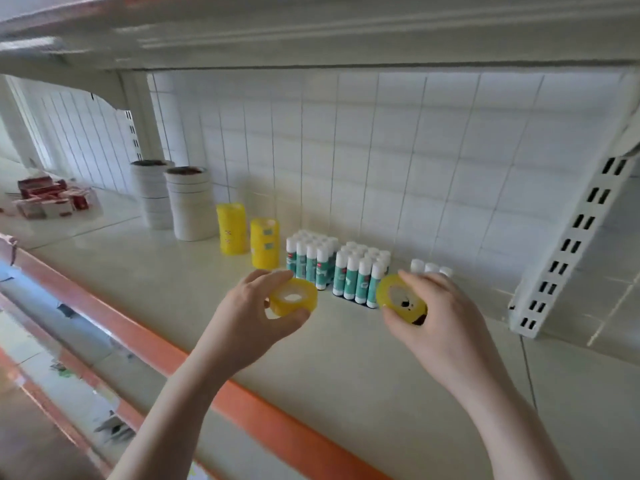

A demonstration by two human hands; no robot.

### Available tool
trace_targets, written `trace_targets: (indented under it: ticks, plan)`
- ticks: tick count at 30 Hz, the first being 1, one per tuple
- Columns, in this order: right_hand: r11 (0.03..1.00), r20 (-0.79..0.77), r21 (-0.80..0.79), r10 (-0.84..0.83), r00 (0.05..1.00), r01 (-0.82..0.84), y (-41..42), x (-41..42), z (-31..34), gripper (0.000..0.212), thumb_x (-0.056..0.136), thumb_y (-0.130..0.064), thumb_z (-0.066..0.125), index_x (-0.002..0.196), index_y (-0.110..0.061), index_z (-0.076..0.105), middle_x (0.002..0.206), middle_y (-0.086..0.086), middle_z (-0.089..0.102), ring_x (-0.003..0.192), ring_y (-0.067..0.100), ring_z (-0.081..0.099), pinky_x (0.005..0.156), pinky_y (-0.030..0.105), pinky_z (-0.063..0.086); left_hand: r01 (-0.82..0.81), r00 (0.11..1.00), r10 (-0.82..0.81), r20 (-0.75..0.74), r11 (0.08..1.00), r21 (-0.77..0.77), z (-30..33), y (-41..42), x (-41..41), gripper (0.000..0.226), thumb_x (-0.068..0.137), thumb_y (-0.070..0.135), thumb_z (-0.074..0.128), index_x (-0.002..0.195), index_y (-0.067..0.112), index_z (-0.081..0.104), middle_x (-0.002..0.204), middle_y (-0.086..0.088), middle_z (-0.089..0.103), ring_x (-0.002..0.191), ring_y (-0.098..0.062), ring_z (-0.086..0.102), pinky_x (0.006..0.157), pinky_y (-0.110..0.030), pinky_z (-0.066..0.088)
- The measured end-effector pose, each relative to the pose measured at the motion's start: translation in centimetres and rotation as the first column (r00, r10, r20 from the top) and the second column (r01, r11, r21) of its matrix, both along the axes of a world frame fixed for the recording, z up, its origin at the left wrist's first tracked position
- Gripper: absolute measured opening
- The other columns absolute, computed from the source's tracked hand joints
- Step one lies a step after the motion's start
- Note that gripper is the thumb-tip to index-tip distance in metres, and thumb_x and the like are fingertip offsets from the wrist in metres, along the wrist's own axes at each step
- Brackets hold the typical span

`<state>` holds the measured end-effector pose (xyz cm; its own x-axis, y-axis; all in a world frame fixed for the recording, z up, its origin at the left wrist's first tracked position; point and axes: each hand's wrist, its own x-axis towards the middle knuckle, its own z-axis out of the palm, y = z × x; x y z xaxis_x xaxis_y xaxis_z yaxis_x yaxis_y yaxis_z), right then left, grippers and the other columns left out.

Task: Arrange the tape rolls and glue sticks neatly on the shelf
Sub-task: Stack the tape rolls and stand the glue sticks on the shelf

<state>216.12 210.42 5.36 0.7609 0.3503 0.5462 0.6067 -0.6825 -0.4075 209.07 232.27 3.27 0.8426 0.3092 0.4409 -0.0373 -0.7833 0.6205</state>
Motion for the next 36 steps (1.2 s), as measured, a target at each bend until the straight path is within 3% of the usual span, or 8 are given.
trace_targets:
  ticks: [5,9,12,17,22,28,30,36]
  plan:
    - [0.999,0.033,-0.026,-0.043,0.999,0.043,7.4,0.5,0.0,0.046,0.080,-0.032,0.068,0.123,-0.020,0.059,0.118,-0.008,0.057,0.110,0.012,0.050,0.078,0.013,0.028,0.077,0.997,-0.077,0.019,0.997,0.006,-0.7,8.8,1.8,0.077,0.056,0.063,0.060,0.122,0.023,0.060,0.110,0.012,0.056,0.084,-0.007,0.058,0.078,-0.022,0.046]
    - [0.990,0.023,-0.063,-0.125,0.992,0.126,14.2,0.7,0.3,0.045,0.081,-0.031,0.067,0.123,-0.018,0.059,0.119,-0.001,0.057,0.111,0.016,0.050,0.084,0.020,0.031,0.158,0.987,-0.158,-0.011,0.987,0.005,-0.9,16.6,2.8,0.060,0.068,0.043,0.079,0.122,0.024,0.060,0.108,0.013,0.056,0.082,-0.002,0.056,0.073,-0.017,0.041]
    - [0.986,-0.010,-0.061,-0.154,0.988,0.154,18.6,1.0,0.9,0.041,0.081,-0.027,0.067,0.121,-0.017,0.061,0.118,-0.001,0.058,0.108,0.014,0.049,0.076,0.016,0.028,0.166,0.986,-0.166,-0.014,0.986,-0.004,-0.8,22.0,3.5,0.052,0.070,0.027,0.079,0.119,0.022,0.062,0.099,0.019,0.053,0.078,0.001,0.055,0.067,-0.006,0.039]
    - [0.976,-0.044,-0.064,-0.211,0.977,0.208,23.7,2.2,1.5,0.038,0.080,-0.029,0.067,0.116,-0.017,0.063,0.109,0.001,0.060,0.102,0.019,0.054,0.079,0.023,0.034,0.174,0.984,-0.175,-0.038,0.984,-0.027,-1.3,27.6,5.1,0.053,0.071,0.030,0.078,0.121,0.024,0.060,0.108,0.012,0.053,0.075,0.000,0.053,0.071,-0.024,0.039]
    - [0.963,-0.032,-0.050,-0.268,0.963,0.266,25.6,3.1,1.0,0.047,0.080,-0.030,0.068,0.125,-0.018,0.059,0.115,0.001,0.060,0.106,0.017,0.053,0.073,0.015,0.027,0.235,0.970,-0.236,-0.061,0.972,-0.028,-1.9,29.3,6.2,0.056,0.070,0.034,0.079,0.122,0.024,0.060,0.108,0.015,0.053,0.077,-0.002,0.055,0.072,-0.023,0.041]
    - [0.945,-0.023,-0.098,-0.317,0.948,0.313,24.8,2.4,-0.5,0.037,0.080,-0.027,0.069,0.115,-0.015,0.064,0.111,0.001,0.061,0.106,0.020,0.053,0.076,0.019,0.029,0.347,0.937,-0.347,-0.029,0.938,-0.003,-0.6,28.1,8.2,0.067,0.065,0.053,0.074,0.122,0.022,0.060,0.102,0.014,0.055,0.078,0.006,0.053,0.069,0.000,0.037]
    - [0.939,-0.034,-0.105,-0.331,0.943,0.326,24.2,2.1,-1.0,0.037,0.079,-0.027,0.069,0.113,-0.016,0.064,0.107,-0.001,0.061,0.102,0.018,0.054,0.075,0.020,0.032,0.379,0.925,-0.379,-0.014,0.925,0.023,0.1,27.0,9.1,0.074,0.062,0.061,0.067,0.124,0.021,0.059,0.107,0.010,0.055,0.076,0.003,0.053,0.068,-0.002,0.036]
    - [0.915,-0.068,-0.094,-0.399,0.914,0.392,21.9,1.3,-2.2,0.041,0.074,-0.023,0.073,0.113,-0.015,0.066,0.108,-0.001,0.063,0.102,0.020,0.057,0.078,0.023,0.037,0.409,0.912,-0.411,-0.006,0.907,0.096,2.4,22.9,11.9,0.062,0.075,0.041,0.073,0.130,0.021,0.054,0.123,0.004,0.053,0.092,-0.016,0.055,0.078,-0.022,0.041]
